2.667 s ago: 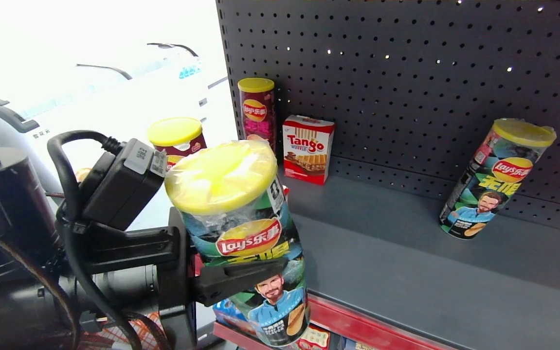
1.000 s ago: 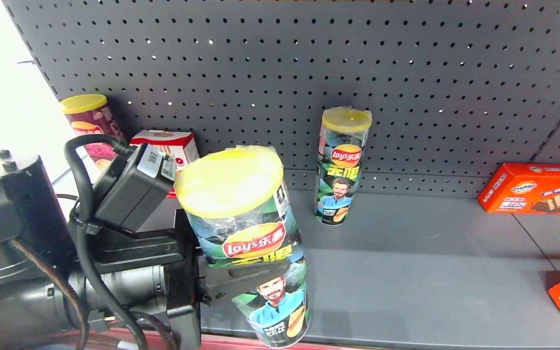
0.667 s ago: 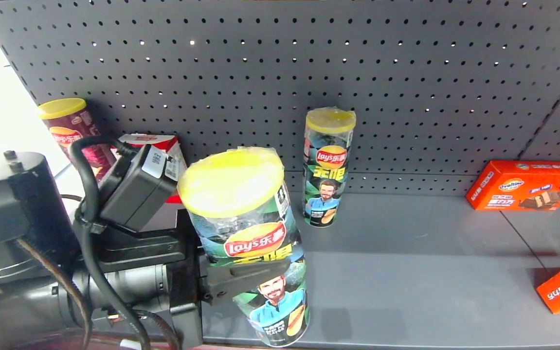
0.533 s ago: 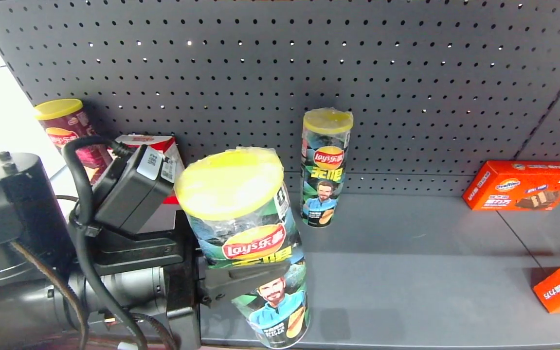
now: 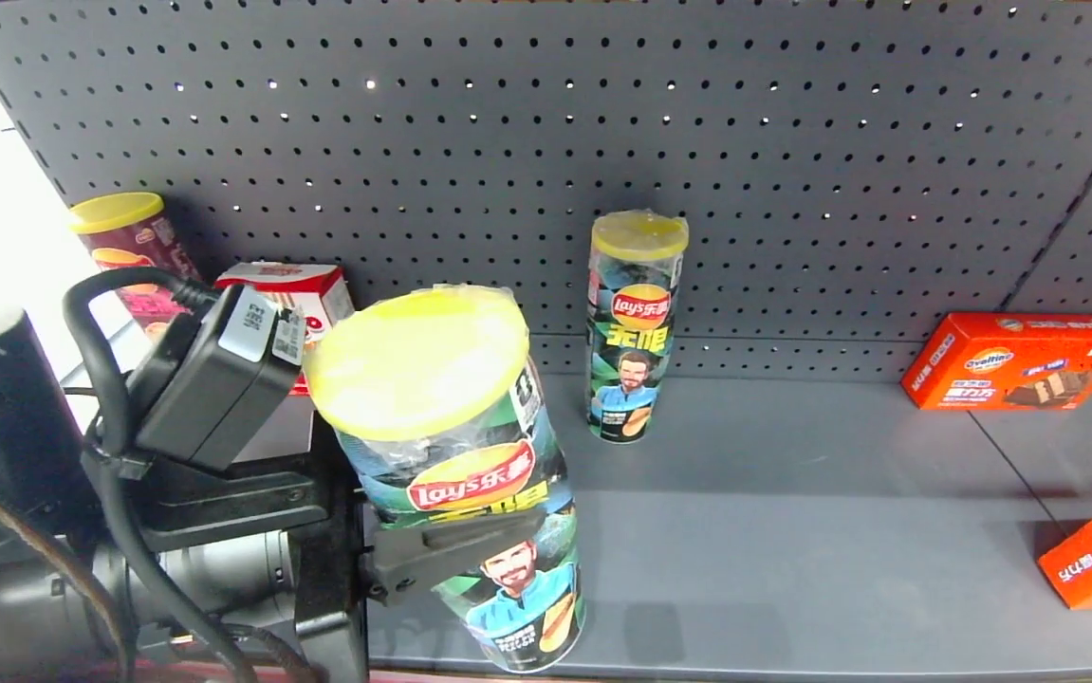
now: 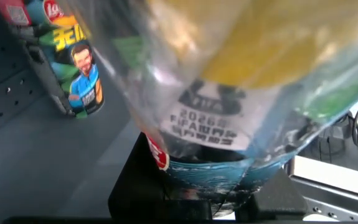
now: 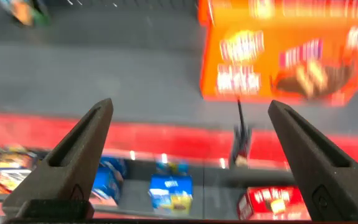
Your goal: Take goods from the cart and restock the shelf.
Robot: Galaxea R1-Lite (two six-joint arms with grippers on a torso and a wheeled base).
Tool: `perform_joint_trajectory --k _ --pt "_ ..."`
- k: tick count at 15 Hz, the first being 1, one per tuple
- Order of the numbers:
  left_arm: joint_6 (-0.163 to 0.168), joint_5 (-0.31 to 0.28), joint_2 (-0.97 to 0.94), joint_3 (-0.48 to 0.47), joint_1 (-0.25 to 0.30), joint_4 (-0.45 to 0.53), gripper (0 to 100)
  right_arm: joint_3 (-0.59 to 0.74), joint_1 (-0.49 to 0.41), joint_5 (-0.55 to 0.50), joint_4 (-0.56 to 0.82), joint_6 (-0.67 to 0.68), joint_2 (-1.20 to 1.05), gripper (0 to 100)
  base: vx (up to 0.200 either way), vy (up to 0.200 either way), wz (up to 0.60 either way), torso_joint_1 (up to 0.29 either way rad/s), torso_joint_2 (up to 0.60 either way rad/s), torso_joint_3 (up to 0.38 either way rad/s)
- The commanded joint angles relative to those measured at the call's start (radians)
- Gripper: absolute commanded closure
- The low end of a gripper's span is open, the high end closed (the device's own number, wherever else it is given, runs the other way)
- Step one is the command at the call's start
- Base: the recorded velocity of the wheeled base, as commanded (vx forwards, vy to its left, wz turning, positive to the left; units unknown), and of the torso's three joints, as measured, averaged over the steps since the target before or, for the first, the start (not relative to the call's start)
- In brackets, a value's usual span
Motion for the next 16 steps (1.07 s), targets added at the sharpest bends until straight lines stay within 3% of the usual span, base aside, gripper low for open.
perform_joint_trajectory --k 1,4,6,9,12,15,16 --pt "-0.006 -0.009 -0.01 0.005 0.025 -0.004 100 -0.249 0.024 0.075 0.012 -0.052 0.301 0 0.0 0.0 0.0 0.0 0.0 0.0" --pt "-0.006 -0.013 0.006 0.002 0.045 -0.011 100 -0.335 0.041 0.119 0.005 -0.077 0.445 0 0.0 0.0 0.0 0.0 0.0 0.0" --pt "-0.007 -0.026 -0.005 0.01 0.058 -0.01 100 -0.414 0.164 0.178 -0.014 -0.08 0.634 0 0.0 0.0 0.0 0.0 0.0 0.0" --pt "-0.007 -0.027 -0.004 0.0 0.062 -0.011 100 -0.492 0.205 0.164 -0.027 -0.082 0.776 0 0.0 0.0 0.0 0.0 0.0 0.0" --pt "-0.007 -0.026 -0.004 0.0 0.064 -0.01 100 -0.536 0.243 0.184 -0.171 -0.08 0.956 0 0.0 0.0 0.0 0.0 0.0 0.0" --pt "-0.007 -0.026 0.006 -0.003 0.064 -0.01 100 -0.559 0.282 0.374 -0.352 -0.085 1.117 0 0.0 0.0 0.0 0.0 0.0 0.0" --pt "-0.009 -0.024 0.004 0.0 0.064 -0.01 100 -0.585 0.277 0.518 -0.433 -0.108 1.187 0 0.0 0.0 0.0 0.0 0.0 0.0"
